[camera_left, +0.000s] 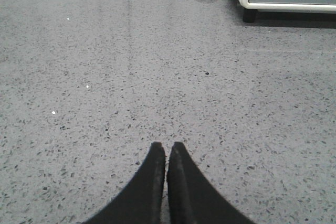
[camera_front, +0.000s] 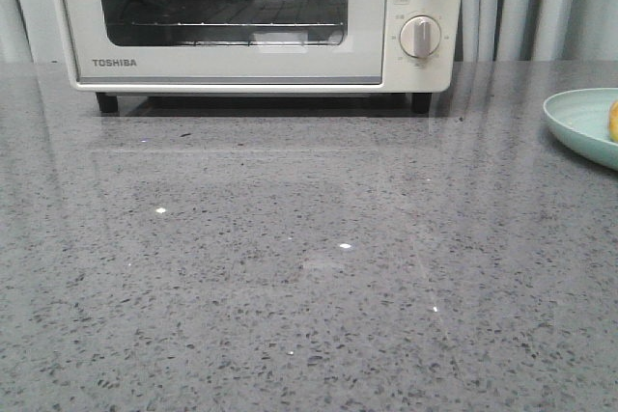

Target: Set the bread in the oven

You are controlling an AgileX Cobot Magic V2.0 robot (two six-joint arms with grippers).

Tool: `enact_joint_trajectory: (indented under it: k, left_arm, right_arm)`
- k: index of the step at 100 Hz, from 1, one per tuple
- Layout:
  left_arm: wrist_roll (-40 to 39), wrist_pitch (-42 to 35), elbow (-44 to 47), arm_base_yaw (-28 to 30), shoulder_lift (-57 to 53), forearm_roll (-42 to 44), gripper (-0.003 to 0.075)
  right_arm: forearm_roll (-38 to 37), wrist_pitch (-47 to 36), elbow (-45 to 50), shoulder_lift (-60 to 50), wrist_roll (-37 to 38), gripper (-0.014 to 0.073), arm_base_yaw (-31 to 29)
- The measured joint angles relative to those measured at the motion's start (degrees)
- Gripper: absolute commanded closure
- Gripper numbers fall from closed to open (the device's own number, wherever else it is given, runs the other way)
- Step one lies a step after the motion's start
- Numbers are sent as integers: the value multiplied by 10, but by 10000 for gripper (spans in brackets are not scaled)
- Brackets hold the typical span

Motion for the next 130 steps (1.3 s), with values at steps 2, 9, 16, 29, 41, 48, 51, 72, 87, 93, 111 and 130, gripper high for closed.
enact_joint_trajectory:
  k: [2,9,16,29,41,48,51,72,87,93,111,130]
  left_arm:
    - [0,0,0,0,0,0,741]
    - [0,0,0,0,0,1,741]
    - [0,0,0,0,0,1,741]
    - [0,0,0,0,0,3,741]
    - [0,-2,0,0,0,3,741]
    - [0,-4,0,0,0,3,741]
    - [0,-4,0,0,0,3,741]
    - [0,-4,0,0,0,3,741]
    - [0,-10,0,0,0,3,741]
    - [0,-20,0,0,0,-1,741]
    - [0,-70,0,0,0,-16,741]
    - [0,-87,0,0,0,-17,741]
  right_arm:
    - [0,0,0,0,0,669,0]
    - [0,0,0,0,0,669,0]
    - [0,0,0,0,0,669,0]
    - [0,0,0,0,0,669,0]
    - [0,0,0,0,0,669,0]
    - [0,0,0,0,-1,669,0]
    - [0,0,0,0,-1,669,0]
    - [0,0,0,0,-1,669,0]
    - [3,-7,0,0,-1,669,0]
    - [5,-17,1,0,-1,669,0]
    - [5,-94,1,0,0,669,0]
    - [5,-220,1,0,0,669,0]
